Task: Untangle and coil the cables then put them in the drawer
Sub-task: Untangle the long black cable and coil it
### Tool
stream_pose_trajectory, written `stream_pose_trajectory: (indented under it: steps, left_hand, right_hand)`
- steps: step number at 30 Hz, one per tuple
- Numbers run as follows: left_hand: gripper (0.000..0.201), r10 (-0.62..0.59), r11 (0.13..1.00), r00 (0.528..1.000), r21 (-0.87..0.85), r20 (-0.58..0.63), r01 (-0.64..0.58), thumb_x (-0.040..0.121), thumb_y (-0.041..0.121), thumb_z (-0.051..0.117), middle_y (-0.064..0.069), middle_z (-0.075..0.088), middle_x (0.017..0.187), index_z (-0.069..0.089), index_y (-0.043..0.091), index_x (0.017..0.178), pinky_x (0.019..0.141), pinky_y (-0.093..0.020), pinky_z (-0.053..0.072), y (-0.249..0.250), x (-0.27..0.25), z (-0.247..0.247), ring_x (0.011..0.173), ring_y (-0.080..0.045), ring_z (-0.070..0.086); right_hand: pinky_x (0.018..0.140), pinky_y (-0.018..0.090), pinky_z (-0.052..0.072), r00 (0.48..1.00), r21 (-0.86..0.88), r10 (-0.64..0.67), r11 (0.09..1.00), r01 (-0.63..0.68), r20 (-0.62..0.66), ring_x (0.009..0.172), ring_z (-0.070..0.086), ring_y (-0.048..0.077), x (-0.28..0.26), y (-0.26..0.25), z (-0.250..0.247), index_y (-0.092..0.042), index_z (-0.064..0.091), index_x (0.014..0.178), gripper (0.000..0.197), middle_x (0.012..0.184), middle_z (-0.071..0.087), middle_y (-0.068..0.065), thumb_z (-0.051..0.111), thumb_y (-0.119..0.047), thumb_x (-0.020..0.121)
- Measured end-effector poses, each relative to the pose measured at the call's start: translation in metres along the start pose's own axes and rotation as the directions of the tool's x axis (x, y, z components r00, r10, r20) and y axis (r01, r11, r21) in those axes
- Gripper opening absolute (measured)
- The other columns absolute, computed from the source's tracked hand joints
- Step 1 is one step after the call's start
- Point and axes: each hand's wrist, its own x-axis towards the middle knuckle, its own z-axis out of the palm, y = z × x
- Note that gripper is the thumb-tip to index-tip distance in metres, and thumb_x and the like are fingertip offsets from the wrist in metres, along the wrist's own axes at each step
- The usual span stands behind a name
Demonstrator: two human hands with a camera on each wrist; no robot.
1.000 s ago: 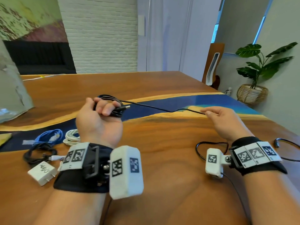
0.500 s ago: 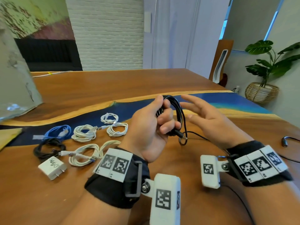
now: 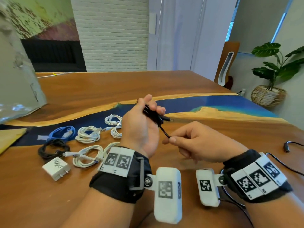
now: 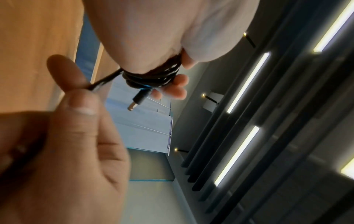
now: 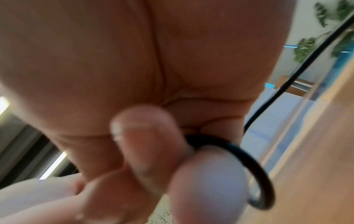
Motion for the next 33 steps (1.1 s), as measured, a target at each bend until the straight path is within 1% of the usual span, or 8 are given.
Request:
stream_pose_trajectory:
  steps: [6,9,12,16,20,24,28,33]
  left_hand:
    - [0.028,0.033,0.788,0.995,0.61,0.098,-0.086,0.11,0.021,0.043,0.003,0.061,0.065,0.061,0.015,0.09,0.07,-0.031,0.049,-0.017,-0.011,0.006,0.061,-0.012,0.062]
    - [0.028,-0.005,0.706,0.986,0.699,0.164,-0.112,0.11,0.025,0.043,0.004,0.066,0.07,0.061,0.02,0.089,0.073,-0.03,0.051,-0.017,-0.013,0.008,0.07,-0.01,0.067]
    - [0.024,0.045,0.687,0.985,0.711,0.167,-0.152,0.11,0.023,0.042,0.003,0.069,0.072,0.06,0.022,0.094,0.077,-0.035,0.055,-0.01,-0.006,0.004,0.076,-0.014,0.069]
    - [0.021,0.089,0.524,0.981,0.829,0.173,-0.194,0.109,0.028,0.041,0.001,0.074,0.074,0.059,0.027,0.098,0.087,-0.054,0.056,-0.006,0.0,-0.006,0.085,-0.029,0.07]
    - [0.033,-0.245,0.39,0.948,0.916,0.203,-0.096,0.108,0.03,0.043,-0.002,0.065,0.063,0.063,0.004,0.102,0.081,-0.056,0.056,-0.012,-0.004,-0.007,0.057,-0.023,0.062]
    - [0.058,-0.55,0.508,0.81,0.852,0.207,0.127,0.11,0.045,0.033,0.001,0.041,0.053,0.067,-0.001,0.103,0.062,-0.033,0.045,-0.017,-0.017,-0.002,0.038,-0.011,0.035]
    - [0.067,-0.633,0.617,0.708,0.756,0.313,0.218,0.11,0.047,0.026,0.001,0.032,0.05,0.07,-0.003,0.103,0.053,-0.027,0.043,-0.014,-0.02,-0.003,0.036,-0.011,0.021]
    - [0.055,-0.581,0.776,0.732,0.513,0.357,0.366,0.109,0.034,0.029,0.004,0.034,0.047,0.07,-0.002,0.101,0.058,-0.029,0.042,-0.012,-0.017,-0.002,0.035,-0.01,0.026]
  right_hand:
    - [0.056,0.031,0.054,1.0,0.018,-0.023,1.0,0.023,0.006,0.044,0.053,0.01,-0.011,-0.009,-0.009,-0.01,0.076,0.077,0.033,0.048,0.056,-0.004,0.067,-0.033,0.098]
    - [0.084,0.054,0.061,0.997,0.171,-0.075,0.982,0.08,-0.034,0.051,0.06,0.015,-0.01,-0.003,-0.012,-0.008,0.069,0.064,0.035,0.052,0.061,0.001,0.072,-0.025,0.095]
    - [0.101,0.057,0.053,0.984,0.389,-0.129,0.906,0.167,-0.121,0.06,0.065,0.024,-0.002,0.002,-0.006,-0.015,0.069,0.065,0.027,0.057,0.064,0.005,0.071,-0.011,0.092]
    - [0.053,0.035,0.05,0.959,0.524,-0.076,0.824,0.216,-0.275,0.037,0.043,0.013,-0.001,0.003,-0.01,0.001,0.074,0.085,0.019,0.06,0.062,0.009,0.074,-0.017,0.08]
    - [0.045,0.024,0.035,0.851,0.335,-0.146,0.875,0.349,-0.505,0.048,0.044,0.017,-0.005,0.002,-0.018,-0.01,0.079,0.079,0.017,0.066,0.065,0.01,0.079,-0.024,0.07]
    - [0.051,0.01,0.042,0.765,0.214,-0.228,0.877,0.429,-0.602,0.052,0.053,0.001,-0.009,0.003,-0.025,-0.009,0.075,0.08,0.014,0.062,0.068,-0.004,0.079,-0.019,0.071]
    - [0.052,0.01,0.044,0.761,0.238,-0.181,0.883,0.405,-0.623,0.052,0.059,0.001,-0.009,0.008,-0.028,-0.005,0.073,0.08,0.011,0.062,0.07,-0.005,0.078,-0.014,0.075]
    - [0.062,0.035,0.046,0.793,0.34,-0.073,0.877,0.34,-0.605,0.062,0.054,0.025,0.0,0.021,-0.028,-0.015,0.081,0.087,0.028,0.072,0.065,0.03,0.078,-0.042,0.08]
